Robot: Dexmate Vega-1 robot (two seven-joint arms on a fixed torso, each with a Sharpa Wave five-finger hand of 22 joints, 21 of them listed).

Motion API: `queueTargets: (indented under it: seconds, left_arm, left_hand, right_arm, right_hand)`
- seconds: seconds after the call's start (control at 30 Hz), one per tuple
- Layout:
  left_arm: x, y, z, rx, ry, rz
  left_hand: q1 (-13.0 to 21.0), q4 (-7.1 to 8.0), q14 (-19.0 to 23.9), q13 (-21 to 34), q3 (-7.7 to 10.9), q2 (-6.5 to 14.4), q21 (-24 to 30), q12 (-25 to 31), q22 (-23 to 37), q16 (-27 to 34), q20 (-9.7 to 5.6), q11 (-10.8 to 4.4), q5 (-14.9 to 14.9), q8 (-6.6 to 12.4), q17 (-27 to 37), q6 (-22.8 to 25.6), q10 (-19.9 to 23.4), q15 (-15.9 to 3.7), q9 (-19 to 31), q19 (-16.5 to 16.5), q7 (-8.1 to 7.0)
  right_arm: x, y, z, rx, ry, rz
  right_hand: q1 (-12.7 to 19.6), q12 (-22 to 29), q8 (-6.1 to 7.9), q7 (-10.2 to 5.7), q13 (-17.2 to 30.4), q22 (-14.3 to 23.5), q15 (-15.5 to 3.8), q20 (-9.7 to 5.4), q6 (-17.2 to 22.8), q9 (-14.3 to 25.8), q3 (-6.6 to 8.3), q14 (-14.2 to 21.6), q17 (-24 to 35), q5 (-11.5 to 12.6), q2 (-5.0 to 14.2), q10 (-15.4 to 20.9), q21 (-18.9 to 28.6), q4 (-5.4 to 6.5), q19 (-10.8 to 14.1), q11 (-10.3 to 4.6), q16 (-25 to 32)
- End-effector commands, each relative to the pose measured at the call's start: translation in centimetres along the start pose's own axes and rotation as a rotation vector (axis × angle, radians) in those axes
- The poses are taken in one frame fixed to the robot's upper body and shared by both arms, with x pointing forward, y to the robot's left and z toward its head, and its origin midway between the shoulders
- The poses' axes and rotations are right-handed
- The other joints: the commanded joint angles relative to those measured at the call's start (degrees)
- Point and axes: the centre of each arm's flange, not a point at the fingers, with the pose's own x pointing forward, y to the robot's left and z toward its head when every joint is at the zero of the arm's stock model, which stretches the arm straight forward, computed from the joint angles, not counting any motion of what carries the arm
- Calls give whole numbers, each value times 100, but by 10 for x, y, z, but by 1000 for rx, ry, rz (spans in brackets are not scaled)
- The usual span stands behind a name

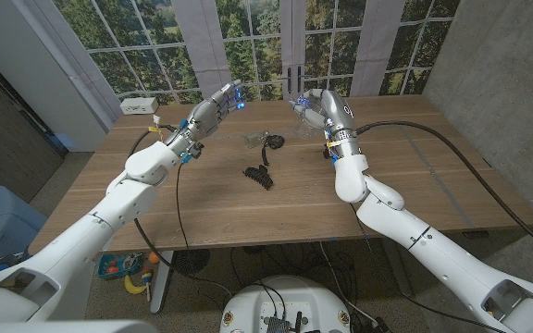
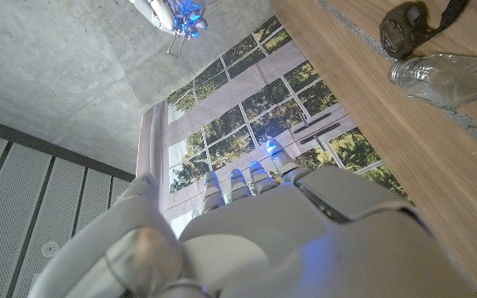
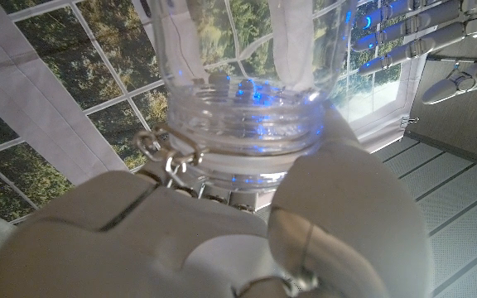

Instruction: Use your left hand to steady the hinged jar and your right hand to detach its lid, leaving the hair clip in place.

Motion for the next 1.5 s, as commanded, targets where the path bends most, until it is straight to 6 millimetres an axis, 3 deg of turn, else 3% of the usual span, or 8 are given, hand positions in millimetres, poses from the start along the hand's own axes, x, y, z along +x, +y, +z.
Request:
queueTargets:
  seconds: [0.03, 0.13, 0.57, 1.17, 1.5]
  left_arm:
    - [-9, 8, -10, -93, -36, 80]
    - [-10, 10, -13, -107, -43, 103]
    - [-19, 20, -21, -149, -47, 180]
    - [-26, 24, -23, -165, -34, 208]
    - [-28, 23, -23, -166, -31, 211]
  left_hand:
    - [-105, 213, -153, 6, 250, 360, -95, -14, -5, -4, -332, 16, 156, -26, 0, -93, -150, -303, 14, -63, 155]
    - [-127, 278, -208, 4, 367, 375, -130, -17, -9, -8, -359, 85, 219, -34, -5, -154, -207, -278, 12, -53, 183]
    - [-200, 388, -349, -2, 727, 355, -283, -24, -17, -6, -395, 95, 399, -43, -15, -329, -399, -291, 9, -118, 170]
    - [-241, 378, -405, -3, 889, 318, -362, -12, -19, -3, -395, 127, 466, -32, -22, -392, -463, -279, 8, -118, 188]
    - [-257, 362, -414, -4, 942, 291, -386, -1, -20, 1, -363, 133, 484, -21, -25, -391, -465, -271, 7, -92, 192]
  right_arm:
    - [-2, 24, -19, -36, 43, 12]
    - [-3, 29, -23, -50, 48, 16]
    - [-3, 52, -35, -119, 50, 29]
    - [-11, 73, -57, -271, 40, 13]
    - [-15, 83, -75, -331, 62, 56]
  right_hand:
    - [723, -5, 1, -357, 43, 0, -823, -742, 344, 15, 39, 231, 21, 21, 690, 770, 46, -14, 37, -754, -30]
    - [728, -16, 3, -355, 29, 0, -827, -739, 353, 11, 42, 239, 22, 23, 692, 788, 54, -18, 46, -757, -35]
    - [727, -38, -1, -360, 54, -1, -827, -744, 354, 0, 40, 253, 27, 26, 689, 793, 73, -20, 41, -772, -64]
    - [723, -89, -12, -350, 36, -2, -830, -745, 362, -27, 38, 297, 34, 29, 694, 829, 108, -20, 62, -774, -89]
    - [769, -196, -21, -345, -142, -6, -830, -659, 435, -97, 75, 384, 24, 32, 713, 923, 167, -48, 172, -768, -92]
